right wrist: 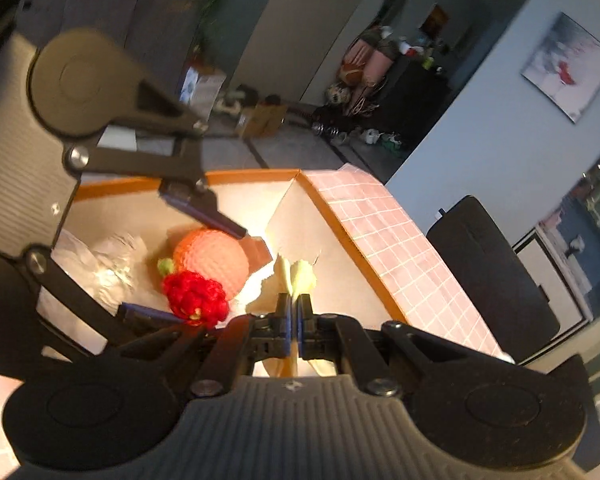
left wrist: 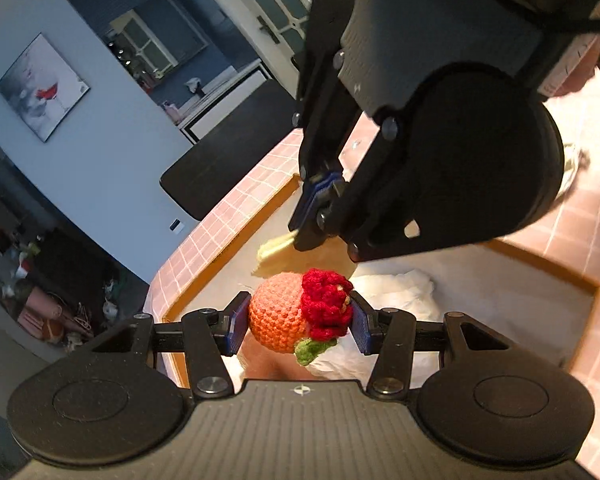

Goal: Organize soft objects
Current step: 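Carry the strawberry and yellow cloth over the orange box, then open both tools to drop the strawberry and yellow cloth into the box, then move both tools back to the table toward the brown towel and crocheted piece, then grasp the brown fluffy towel with the left tool while the right tool grasps the pink-white crocheted piece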

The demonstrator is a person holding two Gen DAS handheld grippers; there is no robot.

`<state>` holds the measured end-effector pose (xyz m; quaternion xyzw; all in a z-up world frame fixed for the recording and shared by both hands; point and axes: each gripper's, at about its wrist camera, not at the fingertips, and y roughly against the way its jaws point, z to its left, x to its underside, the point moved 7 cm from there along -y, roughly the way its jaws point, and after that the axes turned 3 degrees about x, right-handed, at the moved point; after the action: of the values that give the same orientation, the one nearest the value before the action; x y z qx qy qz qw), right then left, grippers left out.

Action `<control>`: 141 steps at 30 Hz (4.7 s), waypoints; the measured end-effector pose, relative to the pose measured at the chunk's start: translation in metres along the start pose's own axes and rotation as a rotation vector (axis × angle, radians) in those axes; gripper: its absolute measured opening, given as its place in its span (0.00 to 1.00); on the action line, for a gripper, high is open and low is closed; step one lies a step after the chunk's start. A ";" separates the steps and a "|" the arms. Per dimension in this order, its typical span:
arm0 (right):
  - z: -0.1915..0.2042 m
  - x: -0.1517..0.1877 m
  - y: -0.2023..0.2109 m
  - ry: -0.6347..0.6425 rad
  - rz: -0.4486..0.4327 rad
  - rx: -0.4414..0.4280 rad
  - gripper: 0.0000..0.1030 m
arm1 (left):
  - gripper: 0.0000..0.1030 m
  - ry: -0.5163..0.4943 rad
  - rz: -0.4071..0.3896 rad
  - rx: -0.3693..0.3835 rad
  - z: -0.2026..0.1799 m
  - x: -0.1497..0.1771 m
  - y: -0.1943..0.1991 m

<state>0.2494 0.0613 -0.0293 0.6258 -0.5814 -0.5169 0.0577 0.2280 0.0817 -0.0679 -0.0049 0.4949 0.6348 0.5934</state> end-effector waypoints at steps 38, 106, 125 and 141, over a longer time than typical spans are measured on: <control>0.003 -0.008 -0.013 0.059 0.013 0.063 0.38 | 0.73 0.090 0.001 -0.036 0.007 0.005 0.005; -0.122 0.362 0.026 -0.951 0.117 0.441 0.86 | 0.85 1.008 -0.068 0.264 -0.150 -0.117 -0.105; -0.113 0.374 0.025 -0.904 0.157 0.506 0.51 | 0.54 0.993 0.012 0.195 -0.150 -0.116 -0.134; -0.104 0.346 0.069 -0.896 0.077 0.533 0.30 | 0.31 0.979 -0.075 0.139 -0.136 -0.099 -0.095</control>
<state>0.2049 -0.2874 -0.1361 0.3145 -0.6829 -0.5655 -0.3391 0.2499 -0.0974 -0.1375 -0.2809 0.7561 0.5017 0.3127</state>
